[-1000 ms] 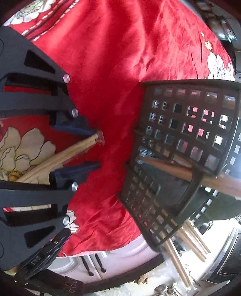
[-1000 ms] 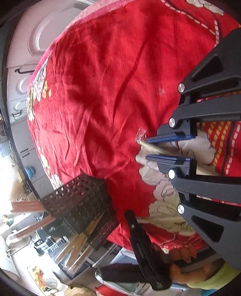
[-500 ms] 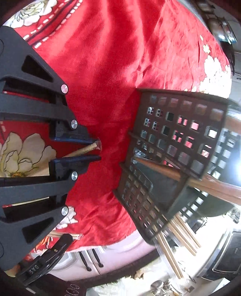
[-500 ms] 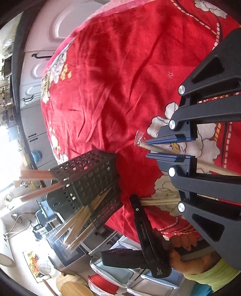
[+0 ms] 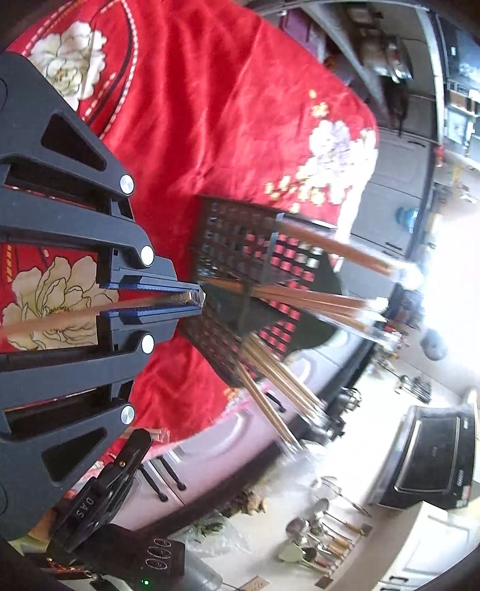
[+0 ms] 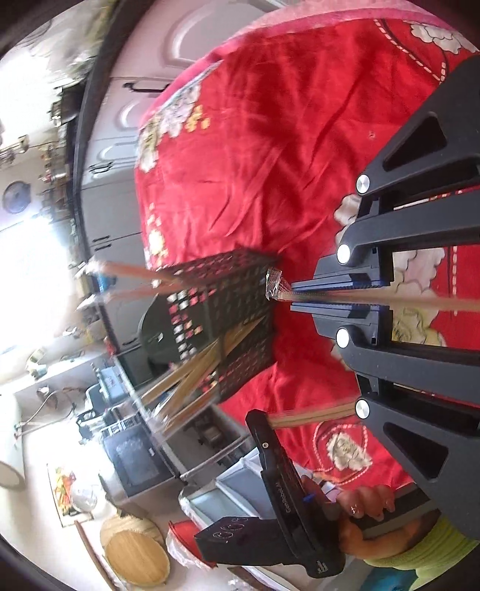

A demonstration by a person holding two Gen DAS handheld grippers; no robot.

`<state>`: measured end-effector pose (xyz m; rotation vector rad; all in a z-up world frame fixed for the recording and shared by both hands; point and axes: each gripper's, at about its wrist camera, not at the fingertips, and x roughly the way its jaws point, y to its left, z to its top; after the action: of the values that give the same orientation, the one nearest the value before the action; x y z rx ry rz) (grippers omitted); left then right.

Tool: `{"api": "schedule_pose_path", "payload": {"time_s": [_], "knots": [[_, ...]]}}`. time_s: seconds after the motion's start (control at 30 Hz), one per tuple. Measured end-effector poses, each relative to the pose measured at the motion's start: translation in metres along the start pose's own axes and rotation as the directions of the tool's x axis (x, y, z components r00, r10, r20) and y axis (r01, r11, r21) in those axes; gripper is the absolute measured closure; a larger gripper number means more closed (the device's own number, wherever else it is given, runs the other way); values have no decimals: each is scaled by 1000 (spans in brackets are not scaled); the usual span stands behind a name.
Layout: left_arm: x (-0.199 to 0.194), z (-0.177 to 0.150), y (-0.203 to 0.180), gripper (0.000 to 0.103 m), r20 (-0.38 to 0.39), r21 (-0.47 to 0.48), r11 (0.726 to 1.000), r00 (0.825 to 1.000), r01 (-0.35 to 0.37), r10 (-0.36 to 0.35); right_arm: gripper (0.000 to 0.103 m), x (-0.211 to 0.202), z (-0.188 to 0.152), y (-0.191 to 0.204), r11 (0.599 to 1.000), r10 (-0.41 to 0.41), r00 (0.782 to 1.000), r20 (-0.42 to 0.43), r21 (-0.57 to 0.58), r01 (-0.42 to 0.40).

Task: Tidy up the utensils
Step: 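Lift both held chopsticks and carry them over the grey caddy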

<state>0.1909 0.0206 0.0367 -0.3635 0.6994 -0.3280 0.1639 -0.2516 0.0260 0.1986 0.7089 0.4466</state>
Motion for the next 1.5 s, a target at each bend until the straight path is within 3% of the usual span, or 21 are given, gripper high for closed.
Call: {"api": "schedule_pose_path", "payload": {"time_s": [0.27,0.57,0.9,1.2,1.4,1.5], "knots": [[-44,19,-6,101,128,28,1000,992,-10,7,97,-24,19,26,998,32,995,98,-57,-26],[-85,50,-17,101,261,66,997,965,-29,11,97,-39,40,45,994,60,982,177,-101,-42],[-115,94,-32,101,417,79,992,907,-100,58,97,-57,72,58,990,89,952,294,-127,-53],[-116,128,-45,101,536,51,986,837,-161,109,97,-62,98,59,990,97,928,361,-127,-54],[-97,144,-55,101,549,58,981,827,-187,125,97,-59,114,62,988,109,916,385,-144,-58],[-86,149,-62,101,566,83,970,812,-229,143,97,-57,121,67,986,117,908,403,-160,-56]]}}
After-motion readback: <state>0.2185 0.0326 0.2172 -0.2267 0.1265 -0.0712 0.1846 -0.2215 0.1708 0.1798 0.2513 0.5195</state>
